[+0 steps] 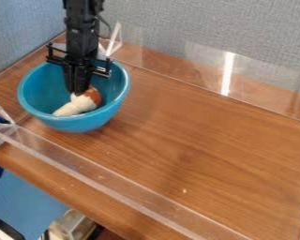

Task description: Remove the mushroom from inside the blue bowl and put it on the table

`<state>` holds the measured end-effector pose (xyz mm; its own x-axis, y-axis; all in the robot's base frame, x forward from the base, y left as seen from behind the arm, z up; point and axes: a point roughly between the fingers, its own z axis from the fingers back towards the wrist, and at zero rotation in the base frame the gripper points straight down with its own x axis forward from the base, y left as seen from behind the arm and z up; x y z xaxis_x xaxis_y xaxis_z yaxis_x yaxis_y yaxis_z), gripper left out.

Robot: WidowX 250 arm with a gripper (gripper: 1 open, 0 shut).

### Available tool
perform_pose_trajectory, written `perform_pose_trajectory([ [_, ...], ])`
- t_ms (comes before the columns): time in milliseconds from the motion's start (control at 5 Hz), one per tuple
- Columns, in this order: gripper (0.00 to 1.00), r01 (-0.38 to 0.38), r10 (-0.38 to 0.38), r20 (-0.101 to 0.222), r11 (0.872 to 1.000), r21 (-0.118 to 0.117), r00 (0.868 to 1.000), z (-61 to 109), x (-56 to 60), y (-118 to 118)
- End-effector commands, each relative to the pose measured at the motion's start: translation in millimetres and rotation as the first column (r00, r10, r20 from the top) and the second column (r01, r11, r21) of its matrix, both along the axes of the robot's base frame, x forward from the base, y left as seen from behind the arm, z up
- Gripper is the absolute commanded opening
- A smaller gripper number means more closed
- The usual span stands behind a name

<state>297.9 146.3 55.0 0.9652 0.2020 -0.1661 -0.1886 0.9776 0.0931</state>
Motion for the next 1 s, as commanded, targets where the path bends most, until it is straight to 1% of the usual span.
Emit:
perform_pose_trajectory([
  [0,0.0,0.005,-0.009,0.09,0.999,0.038,0.996,31.1,10.2,0.9],
  [800,0.0,-0.006,0.003,0.094,0.999,0.035,0.996,33.9,11.0,0.2],
])
